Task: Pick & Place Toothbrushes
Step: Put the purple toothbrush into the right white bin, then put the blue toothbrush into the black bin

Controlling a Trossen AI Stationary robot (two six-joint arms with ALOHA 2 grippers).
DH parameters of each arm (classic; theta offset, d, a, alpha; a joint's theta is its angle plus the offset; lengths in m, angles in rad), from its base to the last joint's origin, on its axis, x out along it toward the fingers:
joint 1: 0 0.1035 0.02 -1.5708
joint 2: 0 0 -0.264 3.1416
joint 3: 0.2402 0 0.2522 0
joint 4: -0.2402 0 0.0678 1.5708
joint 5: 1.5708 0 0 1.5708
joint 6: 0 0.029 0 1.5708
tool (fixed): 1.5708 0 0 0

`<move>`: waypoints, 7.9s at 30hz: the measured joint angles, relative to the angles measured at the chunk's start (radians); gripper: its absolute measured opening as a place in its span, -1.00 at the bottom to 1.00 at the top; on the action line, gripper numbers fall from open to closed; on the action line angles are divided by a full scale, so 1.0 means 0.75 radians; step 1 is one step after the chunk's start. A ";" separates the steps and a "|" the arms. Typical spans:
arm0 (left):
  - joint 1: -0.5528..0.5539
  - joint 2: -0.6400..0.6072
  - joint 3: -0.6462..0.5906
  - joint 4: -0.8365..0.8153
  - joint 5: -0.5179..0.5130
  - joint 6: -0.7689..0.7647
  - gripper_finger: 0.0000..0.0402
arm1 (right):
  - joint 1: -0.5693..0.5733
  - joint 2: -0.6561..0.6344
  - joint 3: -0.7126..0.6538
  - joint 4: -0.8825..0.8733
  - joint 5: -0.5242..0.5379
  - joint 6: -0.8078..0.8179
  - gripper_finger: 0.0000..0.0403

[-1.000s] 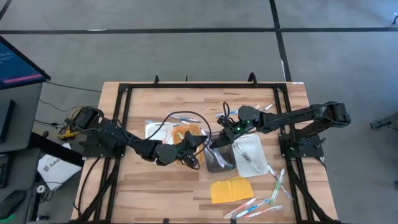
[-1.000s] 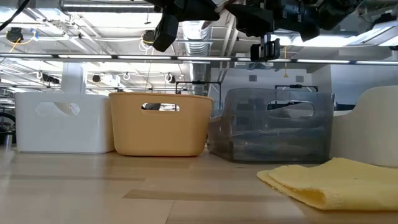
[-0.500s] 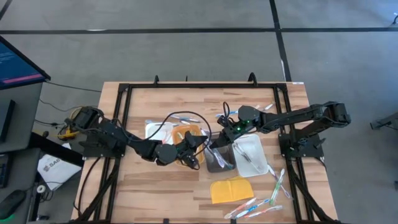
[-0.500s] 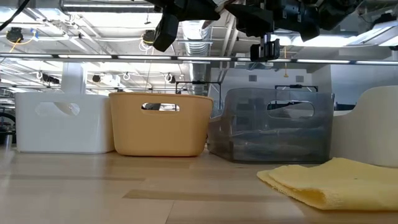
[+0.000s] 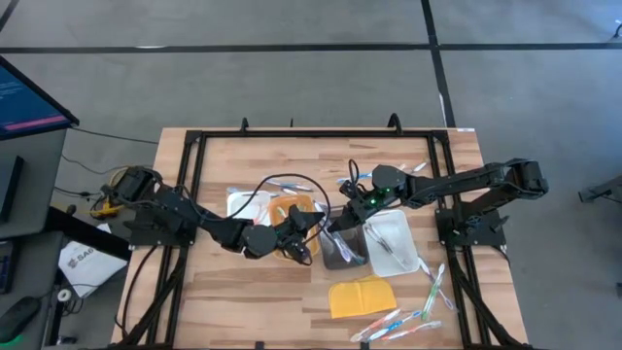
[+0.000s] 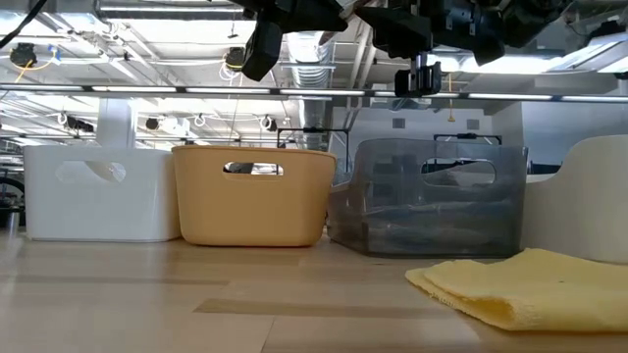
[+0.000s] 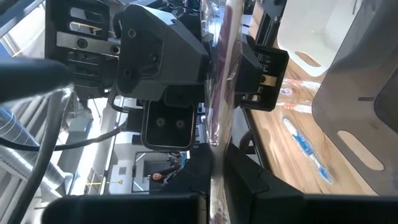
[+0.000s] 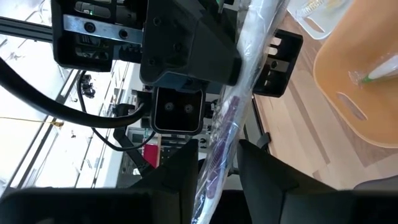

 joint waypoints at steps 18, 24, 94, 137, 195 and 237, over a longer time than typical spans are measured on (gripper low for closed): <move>0.000 0.000 0.000 0.001 0.058 -0.031 -0.94 | 0.010 0.000 0.000 0.001 0.010 0.000 -0.53; 0.000 0.000 0.000 0.002 0.056 -0.030 -0.94 | 0.010 0.000 0.000 0.003 0.010 0.001 -0.78; -0.165 -0.615 -0.334 0.088 0.174 -0.722 0.21 | 0.413 -0.404 0.000 -1.708 0.690 -0.210 -0.97; -0.157 -0.611 -0.334 0.094 0.213 -0.727 0.21 | 0.296 -0.125 0.049 -1.711 0.571 -0.465 -0.27; 0.389 -0.670 -0.333 -0.117 0.786 -1.674 0.17 | -0.958 -0.742 -0.063 -0.582 0.145 -1.460 -0.08; 0.379 -0.670 -0.334 -0.131 0.870 -1.669 0.17 | -0.853 0.230 0.180 -1.128 0.242 -1.978 -0.32</move>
